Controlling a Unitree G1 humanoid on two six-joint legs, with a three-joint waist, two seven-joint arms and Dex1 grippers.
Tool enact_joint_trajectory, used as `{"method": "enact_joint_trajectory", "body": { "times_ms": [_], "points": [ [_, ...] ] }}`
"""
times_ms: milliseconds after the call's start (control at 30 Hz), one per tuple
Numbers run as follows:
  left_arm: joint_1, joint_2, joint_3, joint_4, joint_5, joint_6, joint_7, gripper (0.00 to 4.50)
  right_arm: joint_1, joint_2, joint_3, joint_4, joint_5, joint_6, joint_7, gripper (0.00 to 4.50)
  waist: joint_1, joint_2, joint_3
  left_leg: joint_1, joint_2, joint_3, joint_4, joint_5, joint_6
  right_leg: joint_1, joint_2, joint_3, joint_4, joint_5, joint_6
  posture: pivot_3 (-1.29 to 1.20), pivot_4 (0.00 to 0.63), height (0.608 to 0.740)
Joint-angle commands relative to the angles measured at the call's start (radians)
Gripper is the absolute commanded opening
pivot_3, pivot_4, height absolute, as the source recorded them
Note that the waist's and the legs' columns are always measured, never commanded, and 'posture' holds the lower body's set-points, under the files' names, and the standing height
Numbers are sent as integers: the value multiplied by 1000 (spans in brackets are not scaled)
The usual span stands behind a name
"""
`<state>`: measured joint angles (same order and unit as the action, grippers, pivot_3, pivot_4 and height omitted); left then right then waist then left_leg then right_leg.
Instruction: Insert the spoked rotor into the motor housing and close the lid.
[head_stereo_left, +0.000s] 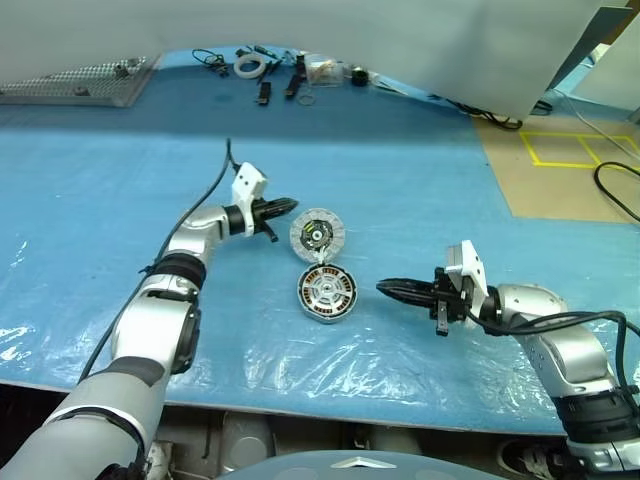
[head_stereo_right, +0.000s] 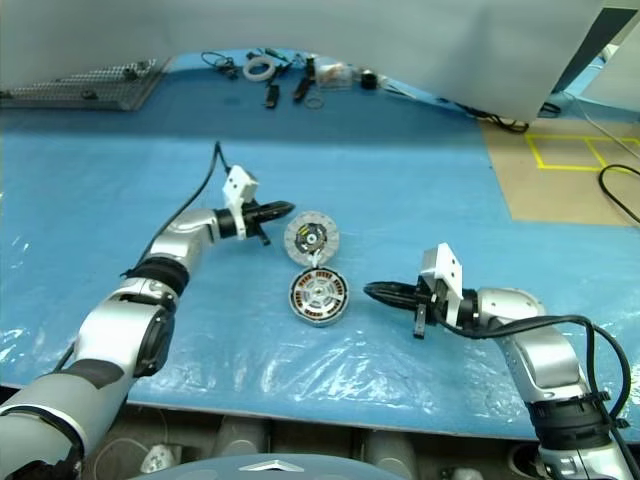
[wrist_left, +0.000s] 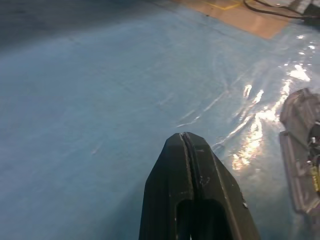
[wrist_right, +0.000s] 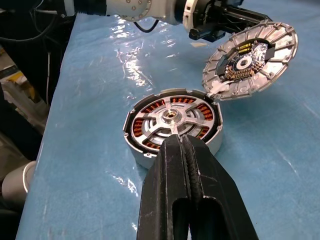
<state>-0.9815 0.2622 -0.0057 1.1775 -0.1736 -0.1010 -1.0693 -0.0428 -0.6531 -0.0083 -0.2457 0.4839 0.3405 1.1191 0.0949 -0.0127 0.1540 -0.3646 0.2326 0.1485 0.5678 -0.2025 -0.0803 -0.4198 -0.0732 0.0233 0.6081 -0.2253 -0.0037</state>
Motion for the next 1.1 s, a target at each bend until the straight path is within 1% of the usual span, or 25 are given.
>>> {"method": "enact_joint_trajectory", "body": {
  "times_ms": [33, 267, 533, 833, 1100],
  "points": [
    [-31, 1, 3, 24, 18, -25, -95, 21, 38, -11, -43, -71, 27, 4, -29, 0, 0, 0, 0, 0, 0, 0, 0, 0, 0, 0, 0, 0, 0, 0, 0, 0, 150, 740],
    [-46, -2, 27, 15, 21, -45, -168, 21, 74, -13, -53, -84, 21, -8, -49, 0, 5, -1, 1, 0, 0, -1, 1, -2, -3, 0, -1, -1, 0, 1, 2, 0, 150, 740],
    [-75, -50, 65, 8, 1, -51, -203, 21, 66, -20, -42, -68, 8, -23, -50, 0, 6, -1, 1, -2, 0, -2, 1, -2, -3, 0, -1, -1, 0, 1, 2, 0, 150, 740],
    [-70, -73, -3, 35, 85, -85, -298, 21, 92, -43, -53, -90, 5, -24, -55, 0, 7, -1, 1, -2, 0, -2, 1, -2, -3, 0, -1, -2, 0, 1, 2, 0, 150, 740],
    [-97, -77, -2, -14, 65, -79, -458, 21, 106, -48, -55, -93, 2, -34, -67, 0, 8, -1, 1, -2, 0, -2, 1, -2, -3, 0, -1, -2, -1, 1, 2, 0, 150, 740]
  ]
}}
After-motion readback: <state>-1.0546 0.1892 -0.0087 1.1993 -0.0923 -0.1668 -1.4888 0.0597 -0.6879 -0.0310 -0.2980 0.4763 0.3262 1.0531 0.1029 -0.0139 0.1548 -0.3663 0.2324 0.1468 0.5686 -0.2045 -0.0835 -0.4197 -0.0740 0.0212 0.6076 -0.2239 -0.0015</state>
